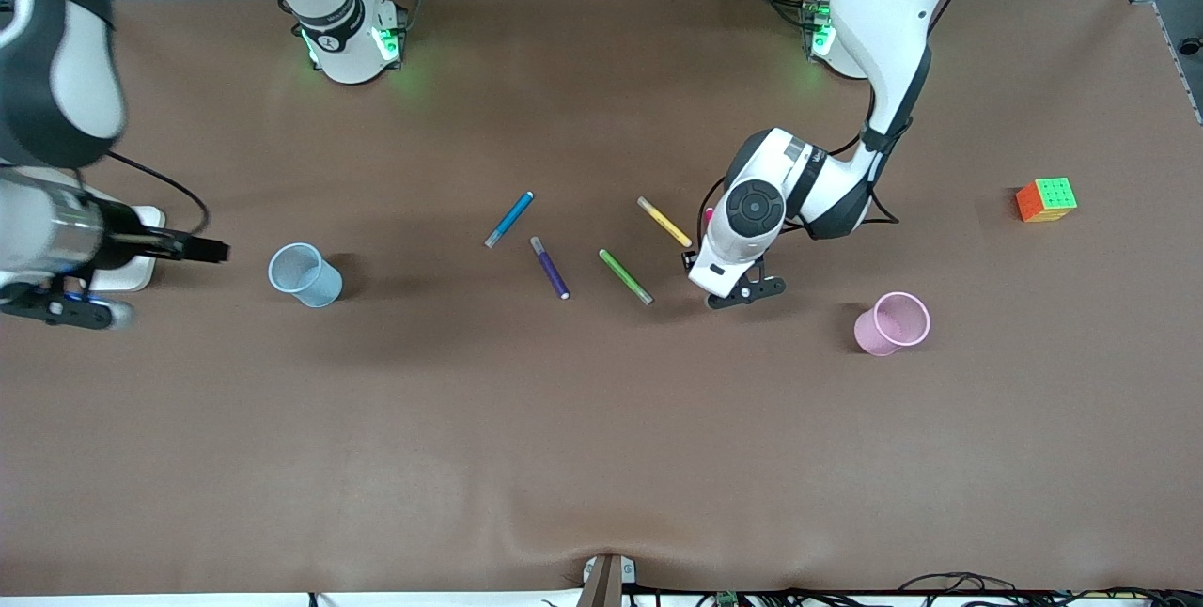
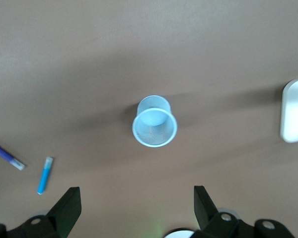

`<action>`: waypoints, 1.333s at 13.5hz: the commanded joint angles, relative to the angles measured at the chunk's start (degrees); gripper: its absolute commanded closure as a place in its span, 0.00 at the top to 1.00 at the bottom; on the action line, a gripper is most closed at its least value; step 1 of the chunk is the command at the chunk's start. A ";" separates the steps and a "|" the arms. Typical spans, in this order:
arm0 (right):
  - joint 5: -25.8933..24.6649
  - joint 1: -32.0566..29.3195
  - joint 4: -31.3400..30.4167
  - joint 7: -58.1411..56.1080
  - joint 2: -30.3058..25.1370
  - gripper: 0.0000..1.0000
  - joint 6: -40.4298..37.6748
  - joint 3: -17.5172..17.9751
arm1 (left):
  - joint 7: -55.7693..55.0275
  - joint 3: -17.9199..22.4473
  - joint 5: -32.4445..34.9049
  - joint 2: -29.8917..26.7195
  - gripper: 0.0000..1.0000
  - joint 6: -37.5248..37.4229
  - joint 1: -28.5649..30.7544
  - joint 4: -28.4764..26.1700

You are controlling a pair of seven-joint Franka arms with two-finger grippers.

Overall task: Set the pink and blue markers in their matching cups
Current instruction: 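Grasp the pink marker with the left gripper while the right gripper grasps the blue marker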

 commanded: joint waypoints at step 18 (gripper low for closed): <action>6.11 29.05 -42.99 52.13 -3.44 1.00 48.46 -0.07 | 3.43 0.59 7.68 -11.13 0.00 -11.06 5.45 1.33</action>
